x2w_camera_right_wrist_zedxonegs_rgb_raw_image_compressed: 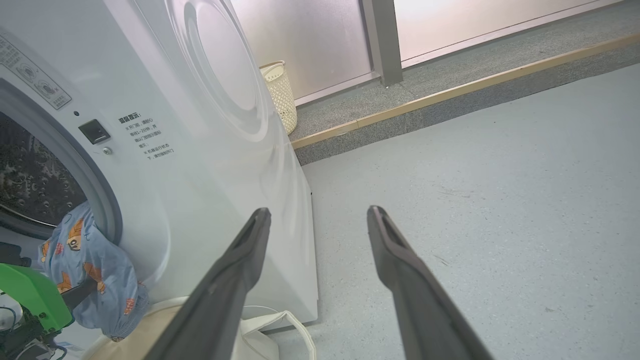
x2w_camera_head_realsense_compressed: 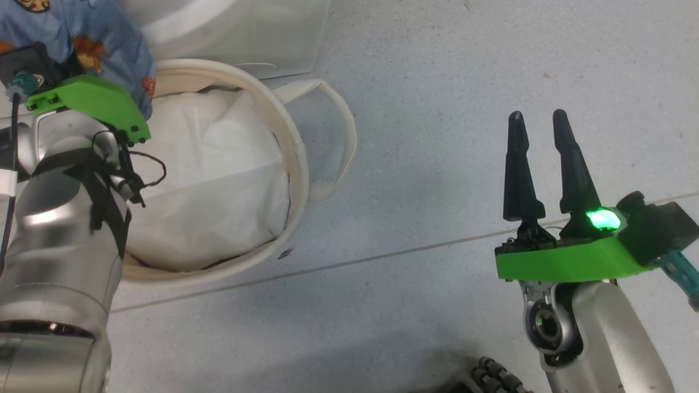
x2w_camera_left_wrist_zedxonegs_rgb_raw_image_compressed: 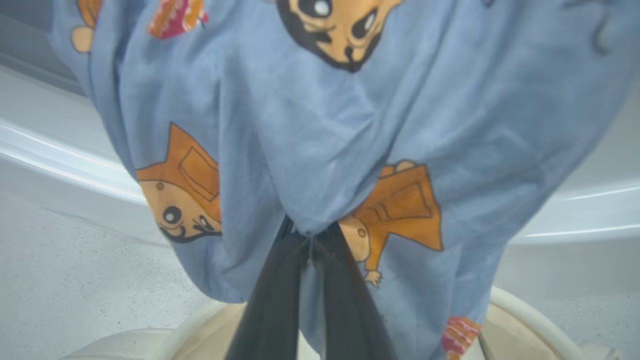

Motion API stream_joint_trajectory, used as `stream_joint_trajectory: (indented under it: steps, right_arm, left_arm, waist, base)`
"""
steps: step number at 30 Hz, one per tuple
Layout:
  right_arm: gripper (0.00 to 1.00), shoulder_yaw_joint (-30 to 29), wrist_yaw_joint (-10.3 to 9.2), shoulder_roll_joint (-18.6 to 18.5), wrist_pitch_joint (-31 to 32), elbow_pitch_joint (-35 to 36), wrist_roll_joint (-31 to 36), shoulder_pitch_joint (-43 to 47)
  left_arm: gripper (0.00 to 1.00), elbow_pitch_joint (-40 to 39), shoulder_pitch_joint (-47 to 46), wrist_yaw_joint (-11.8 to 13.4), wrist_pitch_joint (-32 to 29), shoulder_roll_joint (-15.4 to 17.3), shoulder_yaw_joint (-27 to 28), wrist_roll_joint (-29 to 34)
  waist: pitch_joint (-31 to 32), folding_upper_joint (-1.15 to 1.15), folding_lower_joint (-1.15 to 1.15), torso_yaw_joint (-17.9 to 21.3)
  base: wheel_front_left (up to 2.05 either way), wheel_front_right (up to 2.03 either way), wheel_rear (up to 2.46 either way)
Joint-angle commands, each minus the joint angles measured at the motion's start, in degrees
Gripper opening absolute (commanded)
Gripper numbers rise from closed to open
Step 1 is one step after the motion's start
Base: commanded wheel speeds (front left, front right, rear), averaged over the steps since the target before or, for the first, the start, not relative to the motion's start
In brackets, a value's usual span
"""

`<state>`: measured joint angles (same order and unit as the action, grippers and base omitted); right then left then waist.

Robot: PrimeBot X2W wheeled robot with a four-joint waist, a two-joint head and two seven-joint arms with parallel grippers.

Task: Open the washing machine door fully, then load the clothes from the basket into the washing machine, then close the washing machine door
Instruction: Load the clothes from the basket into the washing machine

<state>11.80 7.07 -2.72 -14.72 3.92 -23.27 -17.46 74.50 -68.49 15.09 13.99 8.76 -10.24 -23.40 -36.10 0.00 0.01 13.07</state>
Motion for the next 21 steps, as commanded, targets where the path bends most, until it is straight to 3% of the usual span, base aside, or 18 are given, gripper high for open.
stream_joint_trajectory:
  steps: [1, 7, 21]
  right_arm:
    - [1.00, 0.9, 0.42, -0.2, -0.3, 2.0, 0.3, 0.1]
    - [1.00, 1.4, 0.42, -0.2, -0.3, 1.7, 0.5, 0.1]
    - [1.00, 1.4, 0.42, -0.2, -0.3, 2.1, 0.7, 1.2]
  left_arm:
    - [0.00, -0.8, -1.3, -0.1, 0.5, 2.5, 0.6, -0.1]
    - [0.00, -4.4, -0.2, -0.2, 1.0, 3.1, 1.1, 0.1]
    - [0.00, -26.4, 3.1, 1.5, 1.0, 5.8, 8.3, 6.5]
  waist:
    - [0.1, 0.00, -0.01, -0.2]
    - [1.5, 0.00, -0.01, -1.5]
    - [4.0, 0.00, -0.01, -2.9]
  base:
    - [0.00, 0.00, 0.00]
    - [0.00, 0.00, 0.00]
    - [0.00, 0.00, 0.00]
